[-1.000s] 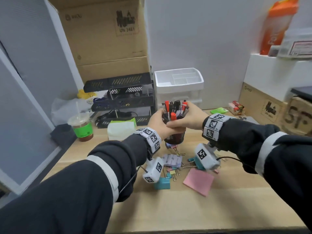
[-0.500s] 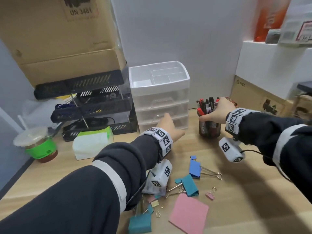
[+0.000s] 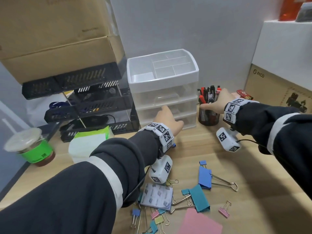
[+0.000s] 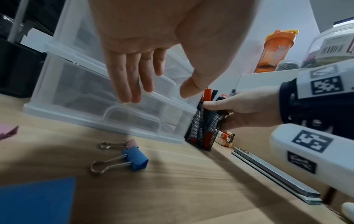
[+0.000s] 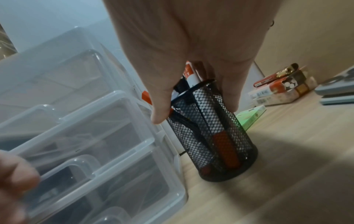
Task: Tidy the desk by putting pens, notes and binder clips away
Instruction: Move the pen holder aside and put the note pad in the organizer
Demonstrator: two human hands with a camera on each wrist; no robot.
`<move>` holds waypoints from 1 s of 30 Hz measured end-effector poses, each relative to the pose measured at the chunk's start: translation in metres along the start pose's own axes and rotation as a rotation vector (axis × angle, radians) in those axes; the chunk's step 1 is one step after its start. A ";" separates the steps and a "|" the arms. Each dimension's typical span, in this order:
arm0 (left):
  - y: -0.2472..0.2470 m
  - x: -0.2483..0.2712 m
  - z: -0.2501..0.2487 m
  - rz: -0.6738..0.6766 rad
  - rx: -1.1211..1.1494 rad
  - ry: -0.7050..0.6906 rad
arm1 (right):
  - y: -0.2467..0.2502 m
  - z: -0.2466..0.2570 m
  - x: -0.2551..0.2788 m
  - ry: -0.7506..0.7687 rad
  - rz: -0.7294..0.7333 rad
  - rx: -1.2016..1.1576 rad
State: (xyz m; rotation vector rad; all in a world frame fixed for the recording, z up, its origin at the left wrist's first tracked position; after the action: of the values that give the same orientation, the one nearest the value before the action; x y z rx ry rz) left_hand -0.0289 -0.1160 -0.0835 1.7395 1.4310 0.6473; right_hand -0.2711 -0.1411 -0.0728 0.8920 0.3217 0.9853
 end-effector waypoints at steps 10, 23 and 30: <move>0.038 0.007 0.036 -0.062 -0.085 0.071 | 0.022 -0.002 0.027 -0.150 -0.353 -0.029; 0.051 0.034 0.071 0.021 0.188 0.368 | -0.057 0.039 0.055 0.084 0.114 0.022; 0.053 0.040 0.071 0.066 0.208 0.354 | -0.050 0.028 0.058 0.117 0.090 0.067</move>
State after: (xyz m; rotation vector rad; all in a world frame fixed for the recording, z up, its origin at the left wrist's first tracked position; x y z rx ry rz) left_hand 0.0666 -0.0977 -0.0846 1.9064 1.7385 0.9040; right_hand -0.1933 -0.1200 -0.0860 0.9176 0.4190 1.1182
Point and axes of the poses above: each hand's wrist, its own x-axis away from the middle knuckle, its own y-axis out of the back of the hand, z = x × y, the point moved 8 cm from there along -x, towards the middle knuckle, and after that the axes turned 10 degrees about -y, right-handed, at the moved point
